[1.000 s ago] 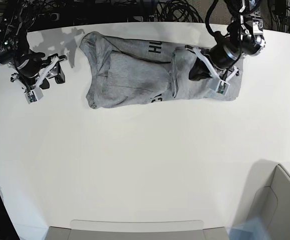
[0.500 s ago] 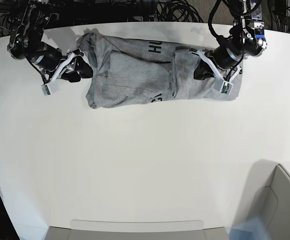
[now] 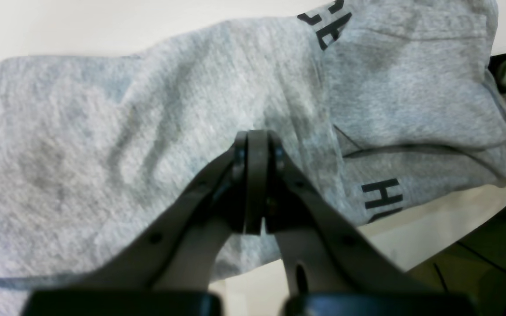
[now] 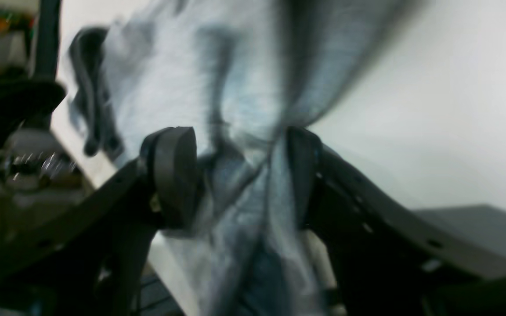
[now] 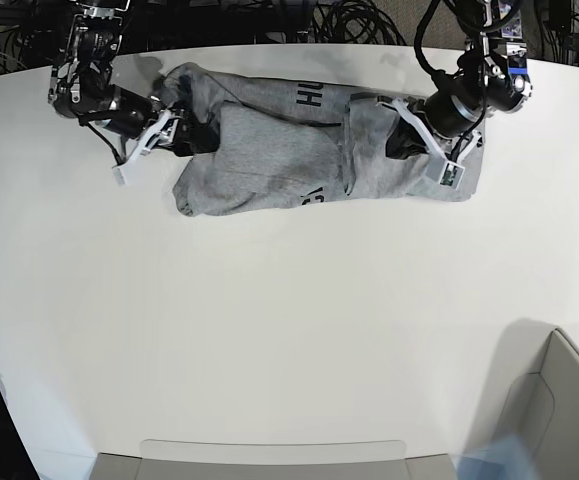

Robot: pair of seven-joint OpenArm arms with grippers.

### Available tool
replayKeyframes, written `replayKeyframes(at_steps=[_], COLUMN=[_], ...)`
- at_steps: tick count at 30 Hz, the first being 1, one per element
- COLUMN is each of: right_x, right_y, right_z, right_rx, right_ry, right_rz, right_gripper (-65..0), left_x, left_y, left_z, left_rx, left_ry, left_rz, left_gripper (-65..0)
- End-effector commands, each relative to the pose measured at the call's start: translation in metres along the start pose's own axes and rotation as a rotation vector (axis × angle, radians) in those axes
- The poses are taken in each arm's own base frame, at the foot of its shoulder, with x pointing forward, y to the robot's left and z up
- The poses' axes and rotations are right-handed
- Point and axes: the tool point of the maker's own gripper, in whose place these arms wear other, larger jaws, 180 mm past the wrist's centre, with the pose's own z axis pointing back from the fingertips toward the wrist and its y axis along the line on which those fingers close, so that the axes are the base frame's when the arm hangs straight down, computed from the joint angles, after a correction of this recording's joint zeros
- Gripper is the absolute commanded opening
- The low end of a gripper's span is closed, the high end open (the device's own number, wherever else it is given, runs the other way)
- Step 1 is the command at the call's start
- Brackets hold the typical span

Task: Fold the T-shirt properly
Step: 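Move the right gripper to the strip's other end and grasp it, then pull the grasped end with the right gripper to straighten the strip, then lift the end with the right gripper and fold it over toward the left gripper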

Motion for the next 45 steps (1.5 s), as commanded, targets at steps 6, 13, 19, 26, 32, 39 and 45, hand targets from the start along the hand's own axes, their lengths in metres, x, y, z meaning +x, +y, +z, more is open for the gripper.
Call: replayKeyframes(at_steps=[6, 13, 19, 26, 32, 39, 45], right_x=[-0.004, 0.022, 0.025, 0.036, 0.064, 0.114, 0.153], right_y=[0.027, 0.063, 0.065, 0.025, -0.011, -0.070, -0.051], right_z=[-0.022, -0.048, -0.064, -0.042, -0.017, 0.052, 0.082], right_rx=[0.028, -0.054, -0.041, -0.178, -0.295, -0.477, -0.589], right_ry=[0.034, 0.026, 0.065, 0.061, 0.048, -0.071, -0.131], right_rz=[0.070, 0.283, 0.308, 0.219, 0.214, 0.180, 0.338], right_gripper=[-32.8, -32.8, -33.8, -65.0, -65.0, -65.0, -65.0], left_x=[0.004, -0.005, -0.007, -0.015, -0.017, -0.012, -0.017], left_y=[-0.002, -0.003, -0.005, -0.004, -0.005, -0.007, -0.006], left_z=[0.004, 0.005, 0.006, 0.008, 0.008, 0.011, 0.012], left_rx=[-0.008, -0.009, -0.015, -0.009, -0.012, -0.011, -0.009], left_ry=[-0.021, -0.003, -0.001, 0.014, 0.019, 0.008, 0.018], left_rz=[-0.008, 0.000, 0.002, 0.014, 0.014, 0.004, 0.008], left_gripper=[-65.0, -65.0, -65.0, -65.0, -65.0, -65.0, -65.0])
